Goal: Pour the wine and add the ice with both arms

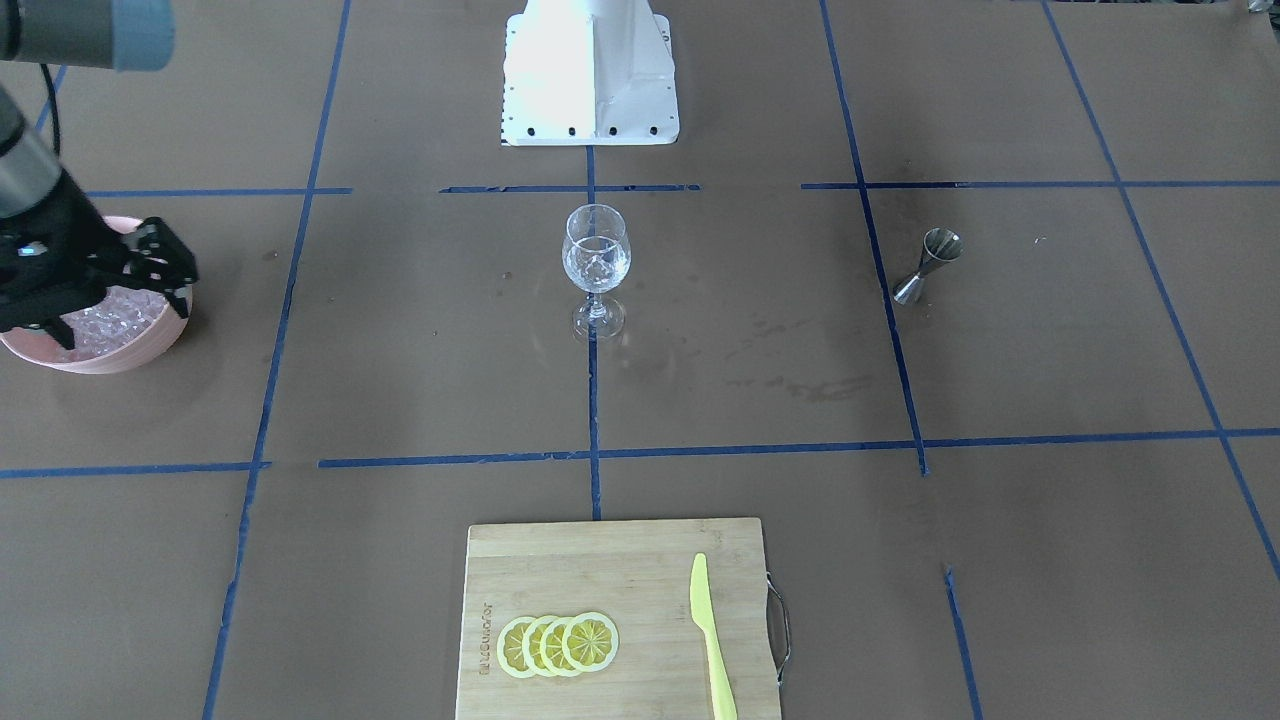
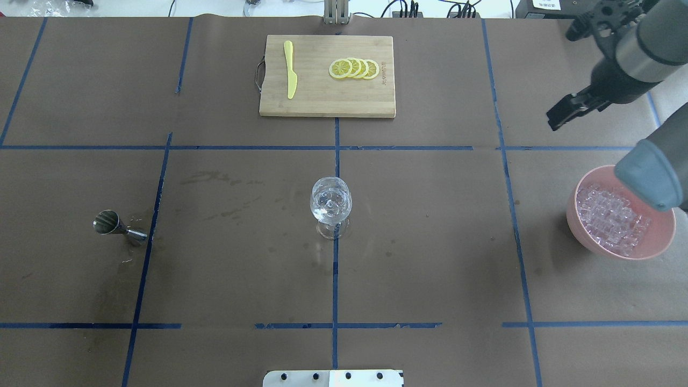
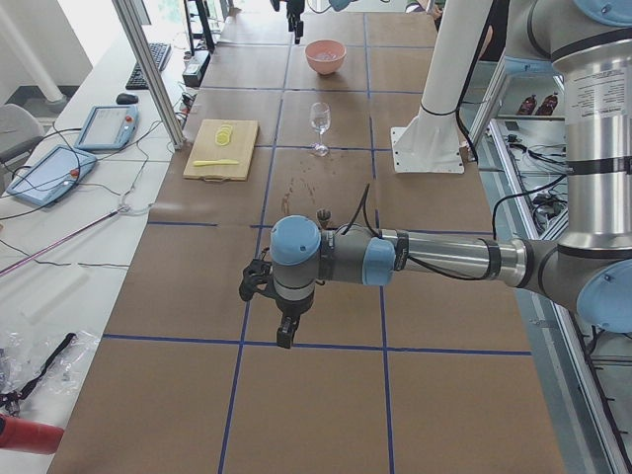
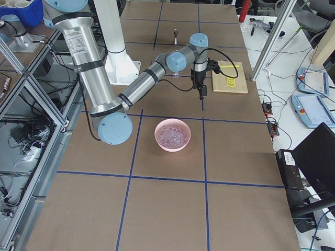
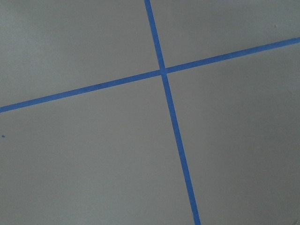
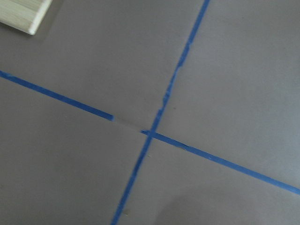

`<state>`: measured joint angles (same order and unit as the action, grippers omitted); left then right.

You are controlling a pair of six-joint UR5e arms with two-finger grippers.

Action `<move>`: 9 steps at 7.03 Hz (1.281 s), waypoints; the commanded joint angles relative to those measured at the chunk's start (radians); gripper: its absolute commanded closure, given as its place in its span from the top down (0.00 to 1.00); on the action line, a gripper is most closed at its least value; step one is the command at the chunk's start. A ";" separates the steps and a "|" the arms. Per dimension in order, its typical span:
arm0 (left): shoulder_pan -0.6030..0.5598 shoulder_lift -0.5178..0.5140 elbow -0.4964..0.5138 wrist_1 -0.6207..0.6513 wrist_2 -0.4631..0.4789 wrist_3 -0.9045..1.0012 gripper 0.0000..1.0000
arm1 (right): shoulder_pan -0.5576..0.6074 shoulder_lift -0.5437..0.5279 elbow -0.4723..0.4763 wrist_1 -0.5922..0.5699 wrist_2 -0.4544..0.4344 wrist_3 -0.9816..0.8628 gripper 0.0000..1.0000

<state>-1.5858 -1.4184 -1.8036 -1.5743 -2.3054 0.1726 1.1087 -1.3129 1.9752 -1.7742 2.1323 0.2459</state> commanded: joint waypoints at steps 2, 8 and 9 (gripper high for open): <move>-0.003 0.007 0.000 0.000 -0.009 0.001 1.00 | 0.291 -0.256 -0.054 -0.001 0.089 -0.368 1.00; -0.005 0.004 0.001 -0.006 -0.008 0.001 1.00 | 0.428 -0.430 -0.146 -0.001 0.109 -0.432 1.00; -0.005 0.004 0.004 -0.006 -0.008 0.001 1.00 | 0.428 -0.428 -0.147 0.002 0.101 -0.436 1.00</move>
<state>-1.5901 -1.4143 -1.8014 -1.5797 -2.3134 0.1733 1.5358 -1.7421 1.8406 -1.7740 2.2346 -0.1876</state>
